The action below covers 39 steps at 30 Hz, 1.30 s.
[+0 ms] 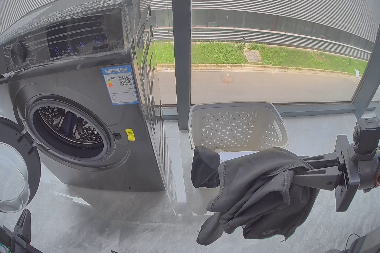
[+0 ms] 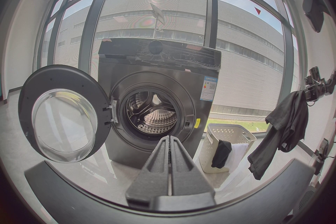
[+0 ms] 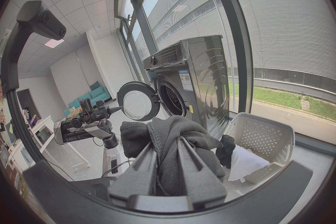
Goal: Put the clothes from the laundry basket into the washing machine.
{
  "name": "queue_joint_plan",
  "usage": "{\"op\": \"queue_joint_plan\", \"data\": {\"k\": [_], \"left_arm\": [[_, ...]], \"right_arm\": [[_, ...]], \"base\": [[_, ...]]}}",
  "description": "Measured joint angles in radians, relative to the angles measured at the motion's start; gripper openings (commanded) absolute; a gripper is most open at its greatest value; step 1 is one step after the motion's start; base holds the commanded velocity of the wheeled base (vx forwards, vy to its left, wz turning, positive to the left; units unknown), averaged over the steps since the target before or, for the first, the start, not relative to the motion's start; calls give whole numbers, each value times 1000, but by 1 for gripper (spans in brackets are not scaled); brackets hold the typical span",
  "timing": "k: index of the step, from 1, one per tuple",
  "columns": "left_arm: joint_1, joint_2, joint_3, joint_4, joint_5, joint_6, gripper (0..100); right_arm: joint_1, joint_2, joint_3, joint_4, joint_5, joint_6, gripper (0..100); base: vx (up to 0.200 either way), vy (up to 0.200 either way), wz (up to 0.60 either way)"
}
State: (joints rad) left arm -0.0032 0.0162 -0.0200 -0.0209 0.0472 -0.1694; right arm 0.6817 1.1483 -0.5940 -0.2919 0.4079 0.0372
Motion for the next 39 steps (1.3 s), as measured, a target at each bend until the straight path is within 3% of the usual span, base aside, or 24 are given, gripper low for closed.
{"op": "queue_joint_plan", "data": {"k": [13,20,27,34,39], "left_arm": [[0,0,0,3,7,-10,0],[0,0,0,0,9,-25,0],[0,0,0,-3,5,-22,0],[0,4,-61,-56,-115,47,0],[-19,68,-256,-70,-191,75,0]], "right_arm": [[55,26,18,-1,-3,0,0],[64,43,22,-2,-3,0,0],[66,49,31,-6,0,-1,0],[66,51,13,-11,0,-1,0],[66,53,5,-21,1,-1,0]], "base": [[0,0,0],[0,0,0],[0,0,0],[0,0,0],[0,0,0]]}}
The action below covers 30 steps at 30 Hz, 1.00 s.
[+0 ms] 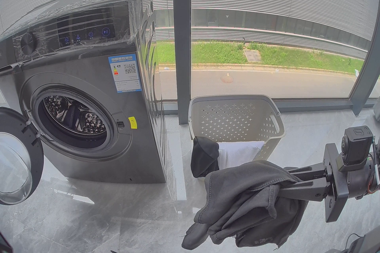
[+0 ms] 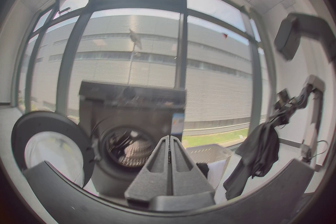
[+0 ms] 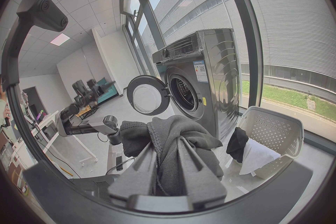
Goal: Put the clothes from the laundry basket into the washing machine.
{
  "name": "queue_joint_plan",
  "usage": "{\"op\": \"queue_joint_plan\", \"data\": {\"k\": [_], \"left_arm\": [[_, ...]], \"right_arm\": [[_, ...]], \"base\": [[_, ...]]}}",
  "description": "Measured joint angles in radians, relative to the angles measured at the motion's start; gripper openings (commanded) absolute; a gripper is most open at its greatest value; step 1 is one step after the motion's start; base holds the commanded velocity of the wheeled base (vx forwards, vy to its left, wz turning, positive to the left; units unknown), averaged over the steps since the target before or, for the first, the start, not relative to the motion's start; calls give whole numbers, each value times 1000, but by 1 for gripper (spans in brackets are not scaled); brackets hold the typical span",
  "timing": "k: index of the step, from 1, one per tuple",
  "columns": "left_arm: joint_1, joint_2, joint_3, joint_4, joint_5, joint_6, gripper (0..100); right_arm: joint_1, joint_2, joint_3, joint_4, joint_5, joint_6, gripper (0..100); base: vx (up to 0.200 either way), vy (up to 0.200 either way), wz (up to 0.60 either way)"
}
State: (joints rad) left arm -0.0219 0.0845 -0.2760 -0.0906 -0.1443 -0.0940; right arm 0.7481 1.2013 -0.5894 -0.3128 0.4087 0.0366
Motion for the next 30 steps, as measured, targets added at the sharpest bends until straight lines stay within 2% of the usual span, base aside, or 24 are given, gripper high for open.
{"op": "queue_joint_plan", "data": {"k": [6,9,16,19,22,25,30], "left_arm": [[-106,197,-259,-1,-132,49,0],[-173,321,-334,-4,-211,73,0],[-333,664,-409,-58,-477,151,0],[-380,812,-414,-116,-558,177,0],[-414,944,-412,-207,-613,194,0],[-444,1072,-402,-373,-652,206,0],[-510,1242,-368,-579,-691,217,0]], "right_arm": [[0,9,-14,-23,2,0,0],[2,15,-21,-33,2,0,0],[27,34,-40,-51,3,0,0],[54,48,-47,-57,3,-1,0],[83,66,-55,-64,2,-2,0],[107,94,-66,-80,1,-2,0],[131,150,-89,-112,3,-1,0]], "base": [[0,0,0],[0,0,0],[0,0,0],[0,0,0],[0,0,0],[0,0,0],[0,0,0]]}}
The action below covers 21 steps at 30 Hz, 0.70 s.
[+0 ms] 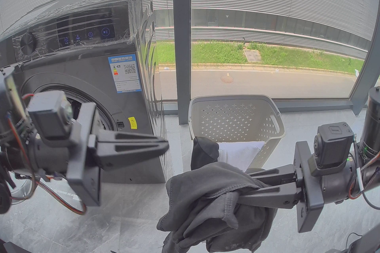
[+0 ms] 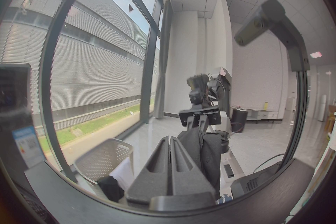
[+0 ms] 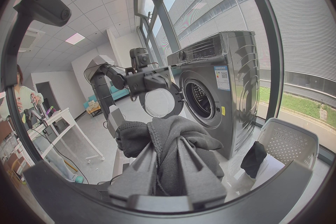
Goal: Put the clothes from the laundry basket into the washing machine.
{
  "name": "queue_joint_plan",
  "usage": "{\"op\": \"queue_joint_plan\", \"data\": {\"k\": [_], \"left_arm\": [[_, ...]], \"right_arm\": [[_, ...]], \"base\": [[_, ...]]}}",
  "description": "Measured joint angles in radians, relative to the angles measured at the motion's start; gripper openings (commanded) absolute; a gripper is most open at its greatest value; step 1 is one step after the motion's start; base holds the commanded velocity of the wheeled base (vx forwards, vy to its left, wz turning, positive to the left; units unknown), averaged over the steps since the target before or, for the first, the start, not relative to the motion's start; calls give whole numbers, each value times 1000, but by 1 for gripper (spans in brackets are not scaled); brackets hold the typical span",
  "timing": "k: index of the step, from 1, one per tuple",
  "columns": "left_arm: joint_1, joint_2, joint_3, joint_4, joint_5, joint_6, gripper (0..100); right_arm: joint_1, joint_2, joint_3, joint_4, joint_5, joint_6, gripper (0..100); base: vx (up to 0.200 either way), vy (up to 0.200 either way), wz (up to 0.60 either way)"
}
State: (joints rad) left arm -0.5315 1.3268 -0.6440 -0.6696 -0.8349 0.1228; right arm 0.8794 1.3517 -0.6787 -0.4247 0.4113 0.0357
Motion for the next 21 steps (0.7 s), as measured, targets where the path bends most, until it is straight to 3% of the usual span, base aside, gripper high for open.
{"op": "queue_joint_plan", "data": {"k": [9,21], "left_arm": [[-120,143,126,-100,-38,4,0],[-135,126,148,-174,-41,0,0]], "right_arm": [[16,66,-15,-20,2,2,0],[-41,101,1,-22,-19,10,0]], "base": [[0,0,0],[0,0,0]]}}
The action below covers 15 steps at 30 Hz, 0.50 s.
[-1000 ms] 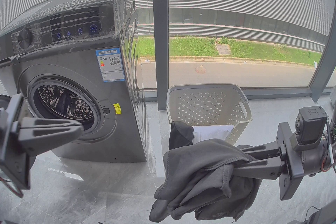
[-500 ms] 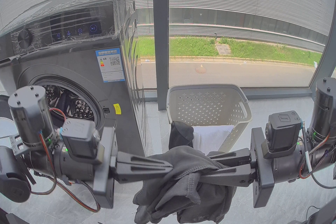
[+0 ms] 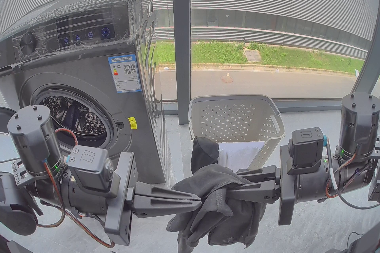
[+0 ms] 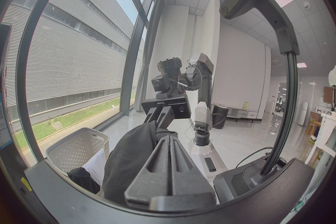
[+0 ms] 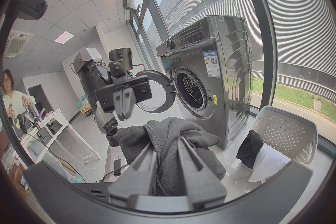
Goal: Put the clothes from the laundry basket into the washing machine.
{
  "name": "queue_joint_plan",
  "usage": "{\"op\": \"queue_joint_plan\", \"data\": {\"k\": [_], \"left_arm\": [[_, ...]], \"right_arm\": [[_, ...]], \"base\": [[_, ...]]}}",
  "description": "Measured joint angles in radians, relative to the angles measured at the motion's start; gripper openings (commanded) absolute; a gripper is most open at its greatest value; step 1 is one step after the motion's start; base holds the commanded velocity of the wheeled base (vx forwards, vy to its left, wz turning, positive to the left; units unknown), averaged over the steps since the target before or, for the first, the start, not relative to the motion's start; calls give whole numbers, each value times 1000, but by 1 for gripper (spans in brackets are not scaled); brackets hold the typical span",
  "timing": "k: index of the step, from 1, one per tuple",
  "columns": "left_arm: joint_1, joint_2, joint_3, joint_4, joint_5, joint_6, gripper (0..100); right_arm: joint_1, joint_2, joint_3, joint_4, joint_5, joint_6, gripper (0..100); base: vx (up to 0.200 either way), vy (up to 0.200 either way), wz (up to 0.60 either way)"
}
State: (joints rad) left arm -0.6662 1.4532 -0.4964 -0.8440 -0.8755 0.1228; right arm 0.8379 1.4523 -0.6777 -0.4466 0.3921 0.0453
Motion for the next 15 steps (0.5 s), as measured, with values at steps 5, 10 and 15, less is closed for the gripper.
{"op": "queue_joint_plan", "data": {"k": [5,10,15], "left_arm": [[0,-35,34,-1,-2,1,0],[4,-40,78,-2,-1,4,0],[40,-10,93,-15,-1,7,0]], "right_arm": [[-16,1,7,0,0,0,0],[-18,2,6,0,3,1,0],[-4,-4,4,0,5,0,0]], "base": [[0,0,0],[0,0,0],[0,0,0]]}}
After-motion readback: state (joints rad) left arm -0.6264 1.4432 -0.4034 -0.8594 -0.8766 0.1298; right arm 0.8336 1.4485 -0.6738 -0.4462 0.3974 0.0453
